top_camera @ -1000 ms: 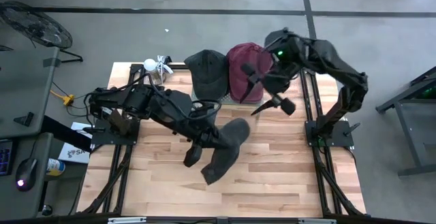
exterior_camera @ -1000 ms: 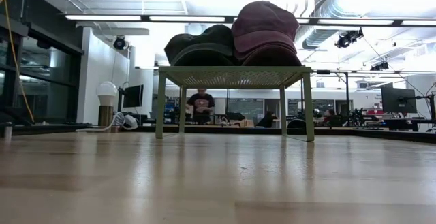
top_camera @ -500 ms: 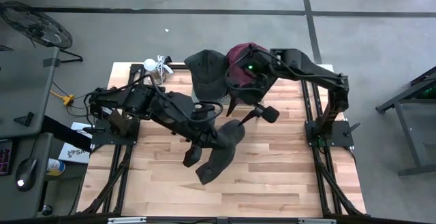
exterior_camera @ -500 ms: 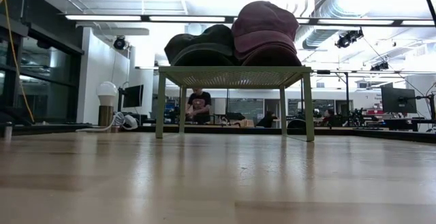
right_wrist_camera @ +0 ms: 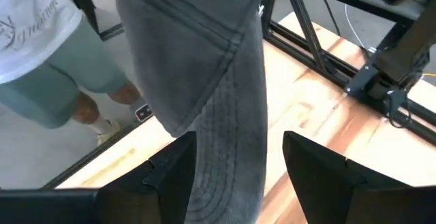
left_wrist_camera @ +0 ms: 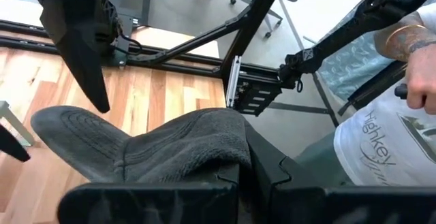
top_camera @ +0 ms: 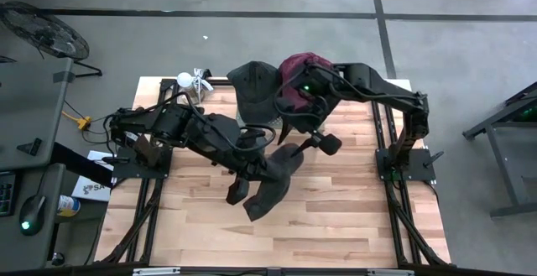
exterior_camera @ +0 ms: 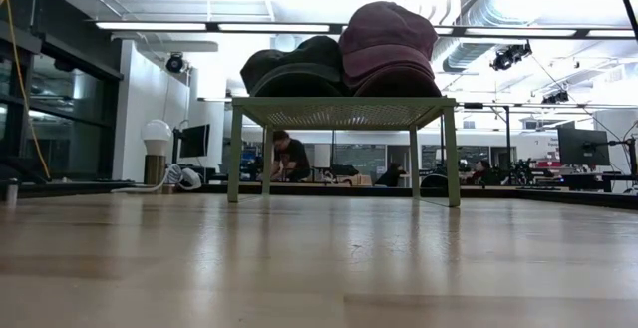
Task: Pick & Place hat
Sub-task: Stack the black cap on the other black caps on the shelf
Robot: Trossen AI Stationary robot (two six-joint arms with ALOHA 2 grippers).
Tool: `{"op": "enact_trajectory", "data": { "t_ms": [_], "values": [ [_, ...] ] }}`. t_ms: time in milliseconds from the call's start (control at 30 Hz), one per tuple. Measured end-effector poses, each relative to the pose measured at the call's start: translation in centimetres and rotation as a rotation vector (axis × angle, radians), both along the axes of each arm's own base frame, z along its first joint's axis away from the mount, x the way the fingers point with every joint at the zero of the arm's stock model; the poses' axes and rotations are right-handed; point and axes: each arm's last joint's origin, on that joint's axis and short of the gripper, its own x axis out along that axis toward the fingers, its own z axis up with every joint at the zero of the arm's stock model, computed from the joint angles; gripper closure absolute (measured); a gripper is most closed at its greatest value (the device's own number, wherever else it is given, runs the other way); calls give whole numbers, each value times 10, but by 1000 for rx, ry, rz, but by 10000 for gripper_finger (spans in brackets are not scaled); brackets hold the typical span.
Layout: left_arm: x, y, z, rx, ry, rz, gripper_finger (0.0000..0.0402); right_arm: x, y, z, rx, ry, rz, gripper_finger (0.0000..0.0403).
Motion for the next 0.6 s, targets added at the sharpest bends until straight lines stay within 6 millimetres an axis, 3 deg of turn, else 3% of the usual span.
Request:
{"op": "enact_trajectory", "data": {
  "t_ms": [333, 600],
  "values": [
    [1, 3, 0, 49, -10, 97, 401, 6, 10, -9, 35, 67, 29, 205],
    [1, 3, 0, 57, -12, 111, 401, 3, 10, -11, 42, 117, 24, 257]
  ]
}}
